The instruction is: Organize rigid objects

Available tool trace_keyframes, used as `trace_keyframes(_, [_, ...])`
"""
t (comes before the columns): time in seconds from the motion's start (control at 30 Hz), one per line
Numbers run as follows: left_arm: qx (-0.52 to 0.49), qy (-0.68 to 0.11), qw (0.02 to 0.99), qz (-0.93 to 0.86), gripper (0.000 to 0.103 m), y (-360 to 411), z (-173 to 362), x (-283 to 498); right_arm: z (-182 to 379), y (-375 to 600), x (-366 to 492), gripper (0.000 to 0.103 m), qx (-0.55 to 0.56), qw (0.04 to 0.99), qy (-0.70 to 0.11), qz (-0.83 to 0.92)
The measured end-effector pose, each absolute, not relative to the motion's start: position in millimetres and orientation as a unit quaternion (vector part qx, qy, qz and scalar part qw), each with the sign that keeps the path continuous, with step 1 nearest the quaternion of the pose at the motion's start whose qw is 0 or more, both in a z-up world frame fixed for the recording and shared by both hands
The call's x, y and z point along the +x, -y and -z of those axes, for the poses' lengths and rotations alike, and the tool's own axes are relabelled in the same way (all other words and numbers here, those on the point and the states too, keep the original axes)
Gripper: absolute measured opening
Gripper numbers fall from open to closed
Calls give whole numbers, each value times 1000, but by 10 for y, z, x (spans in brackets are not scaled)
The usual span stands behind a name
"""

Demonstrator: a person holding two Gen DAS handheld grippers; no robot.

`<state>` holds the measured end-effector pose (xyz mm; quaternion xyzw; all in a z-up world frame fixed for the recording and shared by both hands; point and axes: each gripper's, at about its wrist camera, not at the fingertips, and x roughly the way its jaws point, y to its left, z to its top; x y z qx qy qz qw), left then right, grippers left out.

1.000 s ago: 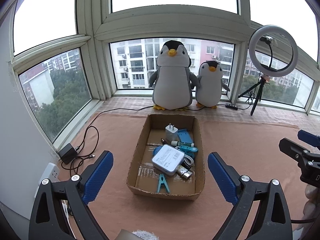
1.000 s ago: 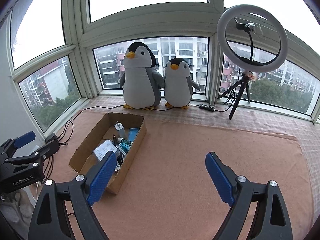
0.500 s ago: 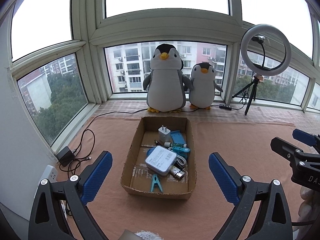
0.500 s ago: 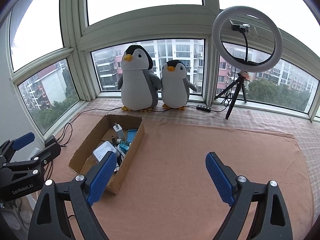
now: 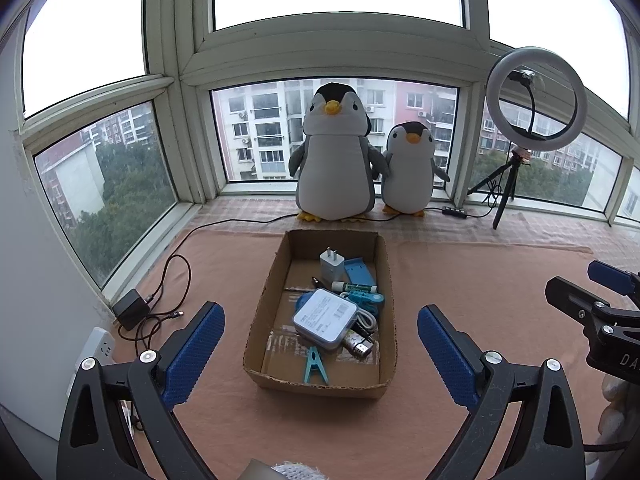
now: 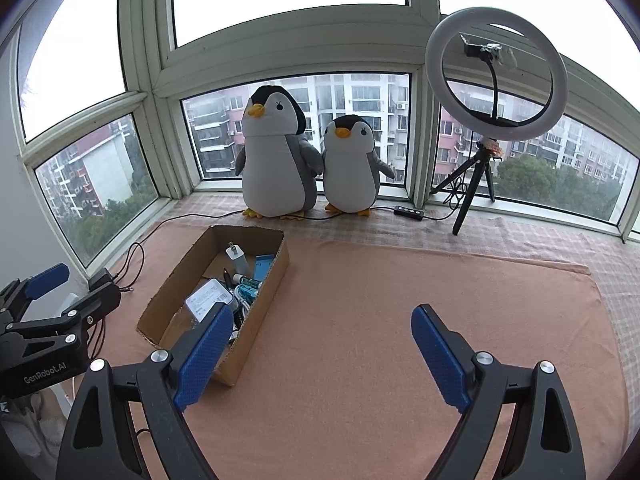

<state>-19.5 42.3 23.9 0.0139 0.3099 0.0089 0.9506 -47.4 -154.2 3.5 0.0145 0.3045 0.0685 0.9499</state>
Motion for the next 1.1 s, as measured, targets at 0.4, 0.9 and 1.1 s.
trace_keyframes(0.4, [14, -311, 950, -10, 99, -431, -228, -192, -24, 1543, -473, 88, 15, 949, -305, -71])
trace_keyframes(0.9, [14, -312, 950, -10, 99, -433, -226, -190, -17, 1534, -476, 88, 14, 949, -306, -70])
trace_keyframes(1.1, [14, -312, 950, -9, 99, -432, -225, -190, -18, 1523, -476, 88, 14, 949, -307, -71])
